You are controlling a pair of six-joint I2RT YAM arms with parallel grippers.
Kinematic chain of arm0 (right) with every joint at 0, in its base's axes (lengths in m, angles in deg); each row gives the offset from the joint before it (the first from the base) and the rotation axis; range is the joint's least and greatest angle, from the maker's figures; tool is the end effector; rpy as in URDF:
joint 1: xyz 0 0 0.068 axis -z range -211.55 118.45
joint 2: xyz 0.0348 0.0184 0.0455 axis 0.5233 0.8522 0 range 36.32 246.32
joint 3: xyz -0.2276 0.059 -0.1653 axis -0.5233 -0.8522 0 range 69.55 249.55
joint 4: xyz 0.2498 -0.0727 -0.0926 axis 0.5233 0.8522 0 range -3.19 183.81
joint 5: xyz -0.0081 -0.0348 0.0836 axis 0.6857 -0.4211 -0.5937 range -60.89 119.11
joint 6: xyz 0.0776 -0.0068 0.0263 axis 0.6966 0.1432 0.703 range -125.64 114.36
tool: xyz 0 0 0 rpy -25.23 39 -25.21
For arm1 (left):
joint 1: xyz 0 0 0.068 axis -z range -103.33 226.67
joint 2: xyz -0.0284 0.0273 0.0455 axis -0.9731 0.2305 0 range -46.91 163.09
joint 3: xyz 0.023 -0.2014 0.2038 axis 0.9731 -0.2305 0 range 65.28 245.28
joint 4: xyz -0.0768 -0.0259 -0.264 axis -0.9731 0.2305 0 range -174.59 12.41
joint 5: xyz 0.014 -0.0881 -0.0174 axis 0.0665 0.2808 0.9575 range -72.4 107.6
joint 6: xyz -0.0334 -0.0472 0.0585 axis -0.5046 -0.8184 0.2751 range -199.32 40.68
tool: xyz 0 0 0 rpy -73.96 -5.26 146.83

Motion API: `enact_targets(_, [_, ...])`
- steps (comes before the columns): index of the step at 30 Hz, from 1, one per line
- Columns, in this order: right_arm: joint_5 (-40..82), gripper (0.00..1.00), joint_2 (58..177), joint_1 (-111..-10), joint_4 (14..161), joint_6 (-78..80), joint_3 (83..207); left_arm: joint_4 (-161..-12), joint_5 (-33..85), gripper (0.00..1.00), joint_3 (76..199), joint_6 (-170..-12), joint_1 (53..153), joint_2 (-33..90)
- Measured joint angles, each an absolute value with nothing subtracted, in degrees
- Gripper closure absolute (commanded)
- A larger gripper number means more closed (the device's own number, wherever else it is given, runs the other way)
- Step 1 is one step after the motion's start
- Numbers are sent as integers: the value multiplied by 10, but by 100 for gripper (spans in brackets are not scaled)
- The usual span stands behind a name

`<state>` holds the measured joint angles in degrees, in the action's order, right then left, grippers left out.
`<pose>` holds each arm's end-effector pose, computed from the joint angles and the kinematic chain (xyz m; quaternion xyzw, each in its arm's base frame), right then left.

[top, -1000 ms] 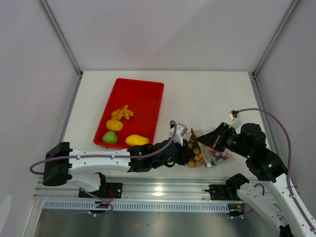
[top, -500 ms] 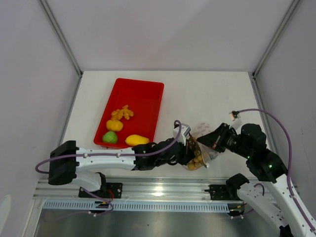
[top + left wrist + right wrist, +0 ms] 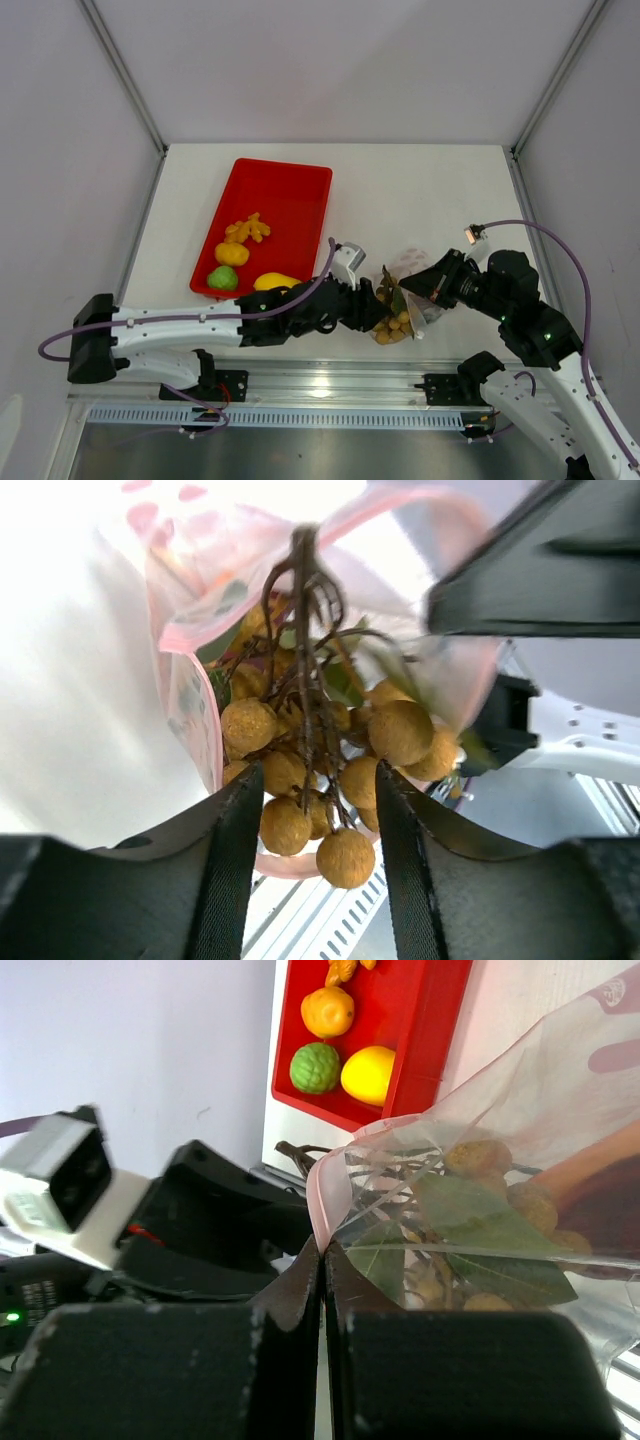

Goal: Place the food in the zip-top bag and seal the zipper
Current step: Place the fake fruit in the zipper food storage bag.

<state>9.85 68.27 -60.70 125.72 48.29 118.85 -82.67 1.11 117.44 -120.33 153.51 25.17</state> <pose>0.1159 0.0916 0.3442 0.0830 0.8164 0.4712 0.3232 0.0953 -0.3186 0.2935 0.1757 0.8047 -0.4137 0.3880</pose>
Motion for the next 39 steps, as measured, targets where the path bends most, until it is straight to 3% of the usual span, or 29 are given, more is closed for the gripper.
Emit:
enact_targets(11, [100, 100, 688, -607, 1259, 481, 1189, -797, -35, 45, 1171, -1181, 1533, 176])
enact_targets(20, [100, 100, 689, -607, 1259, 481, 1189, -689, -63, 48, 1332, -1182, 1514, 256])
enact_targets(39, [100, 100, 687, -607, 1260, 476, 1189, -621, -41, 60, 1382, -1190, 1472, 338])
